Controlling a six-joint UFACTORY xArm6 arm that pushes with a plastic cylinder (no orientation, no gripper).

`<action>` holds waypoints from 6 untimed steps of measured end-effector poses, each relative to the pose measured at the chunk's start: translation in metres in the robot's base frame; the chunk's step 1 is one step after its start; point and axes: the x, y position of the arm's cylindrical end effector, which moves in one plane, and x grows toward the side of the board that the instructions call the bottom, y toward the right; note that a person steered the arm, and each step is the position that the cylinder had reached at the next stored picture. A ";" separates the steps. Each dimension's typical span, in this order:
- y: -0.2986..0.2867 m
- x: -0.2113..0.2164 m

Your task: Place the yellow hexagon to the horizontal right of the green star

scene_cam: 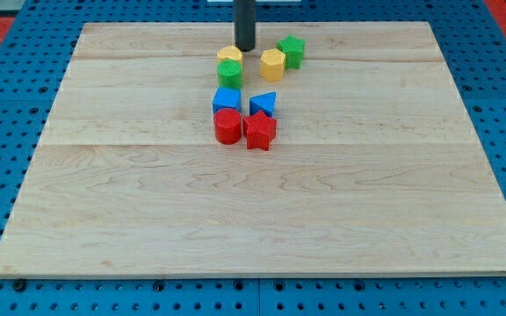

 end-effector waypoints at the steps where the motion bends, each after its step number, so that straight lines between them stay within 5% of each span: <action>1: -0.013 0.018; 4: 0.061 0.068; 5: 0.090 0.054; 6: 0.176 0.069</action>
